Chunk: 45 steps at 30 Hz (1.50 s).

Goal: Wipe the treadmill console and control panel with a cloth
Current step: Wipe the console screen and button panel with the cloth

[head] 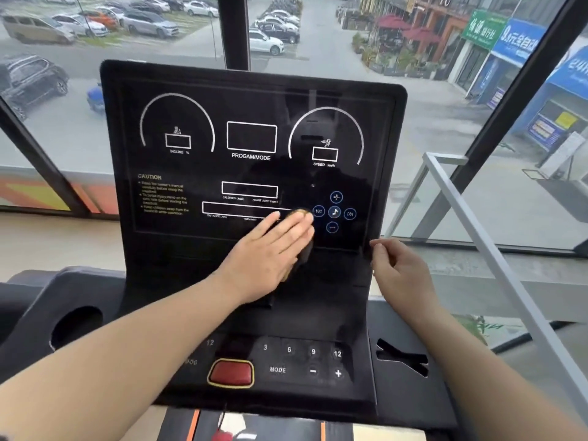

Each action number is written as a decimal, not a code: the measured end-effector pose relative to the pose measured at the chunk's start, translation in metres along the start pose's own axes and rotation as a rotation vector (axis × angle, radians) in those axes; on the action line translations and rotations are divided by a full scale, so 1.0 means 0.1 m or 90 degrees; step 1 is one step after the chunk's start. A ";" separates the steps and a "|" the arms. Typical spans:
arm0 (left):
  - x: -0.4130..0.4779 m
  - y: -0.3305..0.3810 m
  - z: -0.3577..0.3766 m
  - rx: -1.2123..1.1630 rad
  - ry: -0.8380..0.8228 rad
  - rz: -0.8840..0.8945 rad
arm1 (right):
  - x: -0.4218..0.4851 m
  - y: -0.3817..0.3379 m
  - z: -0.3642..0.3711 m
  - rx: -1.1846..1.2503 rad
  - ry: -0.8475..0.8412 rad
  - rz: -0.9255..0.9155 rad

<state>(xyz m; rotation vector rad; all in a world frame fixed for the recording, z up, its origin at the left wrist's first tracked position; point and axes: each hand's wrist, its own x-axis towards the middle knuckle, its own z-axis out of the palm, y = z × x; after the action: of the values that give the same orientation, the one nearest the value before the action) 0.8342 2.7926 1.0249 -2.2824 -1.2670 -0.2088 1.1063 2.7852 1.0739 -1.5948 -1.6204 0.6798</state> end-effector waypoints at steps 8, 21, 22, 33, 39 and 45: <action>0.02 0.06 -0.12 -0.070 0.112 -0.207 | -0.12 -0.06 0.10 0.029 -0.014 -0.004; 0.69 1.05 -0.11 -0.290 0.100 -0.122 | -0.16 0.03 -0.02 0.011 -0.015 0.042; 0.63 0.98 -0.07 -0.309 0.098 -0.096 | -0.16 0.01 0.00 0.009 -0.021 0.038; -0.51 -0.08 -0.04 -0.304 0.121 -0.147 | -0.31 -0.45 0.85 0.008 -0.108 0.009; -1.18 -0.85 0.03 -0.302 0.109 -0.154 | -0.43 -0.81 1.50 0.070 -0.150 0.023; -1.62 -1.64 0.12 -0.257 0.057 -0.070 | -0.57 -1.09 1.99 0.026 -0.174 -0.011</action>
<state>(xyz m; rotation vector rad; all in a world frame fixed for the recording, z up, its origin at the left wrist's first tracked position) 0.6078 2.7483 1.0138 -2.4993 -1.4055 -0.6509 0.8783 2.7456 1.0381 -1.5074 -1.7991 0.9501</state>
